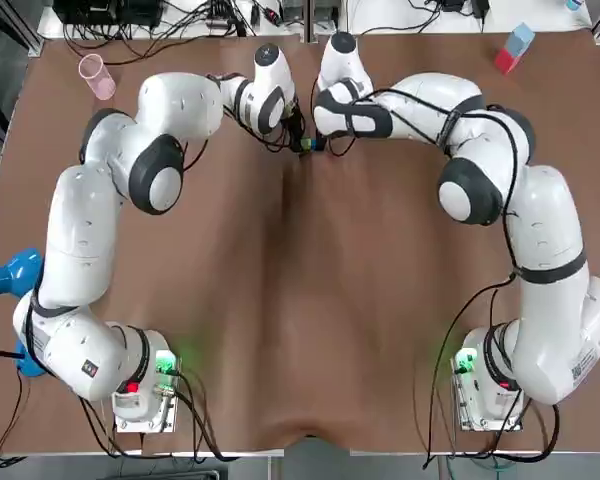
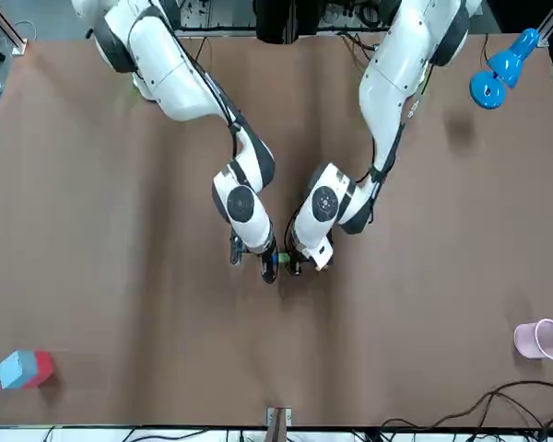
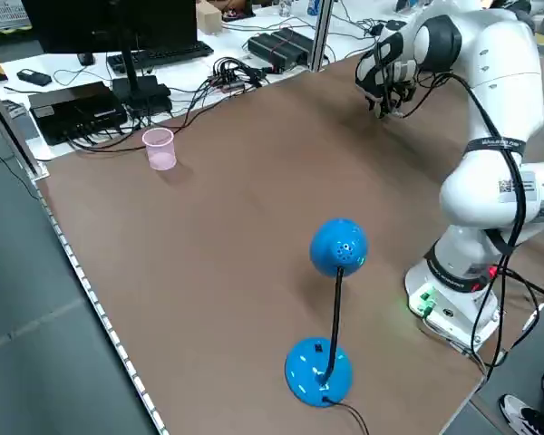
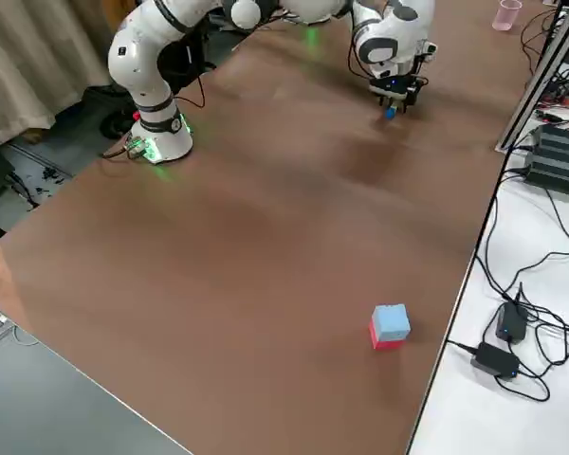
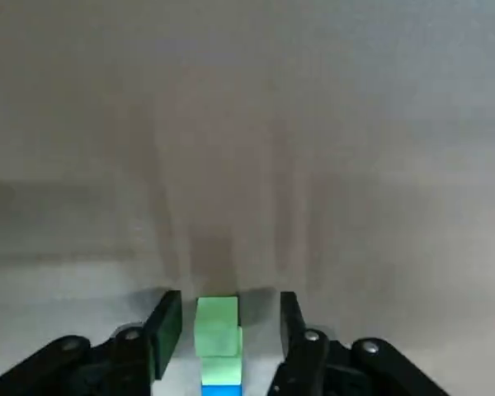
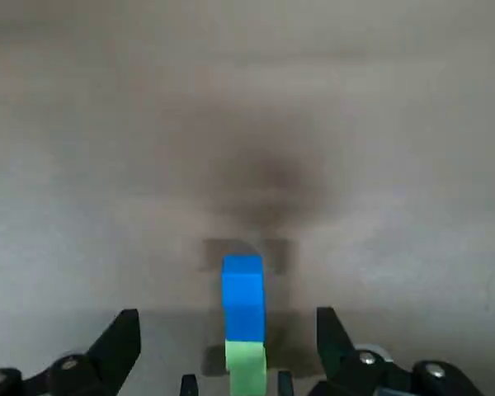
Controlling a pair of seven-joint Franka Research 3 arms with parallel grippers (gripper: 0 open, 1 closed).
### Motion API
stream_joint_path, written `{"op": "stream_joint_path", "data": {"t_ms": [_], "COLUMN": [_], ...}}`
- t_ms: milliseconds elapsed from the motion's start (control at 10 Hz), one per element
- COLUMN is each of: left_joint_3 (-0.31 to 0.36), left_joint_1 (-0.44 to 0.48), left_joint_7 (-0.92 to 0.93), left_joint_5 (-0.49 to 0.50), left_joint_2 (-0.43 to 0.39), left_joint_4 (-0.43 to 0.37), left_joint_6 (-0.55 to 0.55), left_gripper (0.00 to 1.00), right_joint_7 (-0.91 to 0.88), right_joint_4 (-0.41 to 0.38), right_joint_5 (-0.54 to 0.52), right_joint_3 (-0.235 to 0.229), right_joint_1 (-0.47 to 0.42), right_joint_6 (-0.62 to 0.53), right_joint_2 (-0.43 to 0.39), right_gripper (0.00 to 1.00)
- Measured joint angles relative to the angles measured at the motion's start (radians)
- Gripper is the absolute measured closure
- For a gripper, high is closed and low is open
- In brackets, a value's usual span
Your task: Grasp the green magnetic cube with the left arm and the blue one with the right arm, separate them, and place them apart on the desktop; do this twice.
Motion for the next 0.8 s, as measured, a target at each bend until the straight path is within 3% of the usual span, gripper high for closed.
{"op": "stream_joint_path", "data": {"t_ms": [200,400,700,800], "left_joint_3": [0.000,-0.001,-0.002,-0.002], "left_joint_1": [-0.004,-0.006,-0.007,-0.007], "left_joint_7": [0.000,0.000,0.000,0.000], "left_joint_5": [0.000,0.000,0.000,0.000], "left_joint_2": [0.004,0.005,0.004,0.004], "left_joint_4": [0.000,0.000,0.000,0.000], "left_joint_6": [0.000,-0.003,-0.006,-0.006], "left_gripper": [0.48,0.62,0.74,0.76], "right_joint_7": [0.000,0.001,0.003,0.003], "right_joint_4": [0.004,0.004,0.004,0.004], "right_joint_5": [0.016,0.022,0.024,0.031], "right_joint_3": [0.001,0.001,0.001,0.001], "right_joint_1": [0.001,0.007,0.012,0.012], "right_joint_6": [0.016,0.038,0.060,0.064], "right_joint_2": [0.014,0.024,0.034,0.034], "right_gripper": [0.09,0.13,0.33,0.48]}}
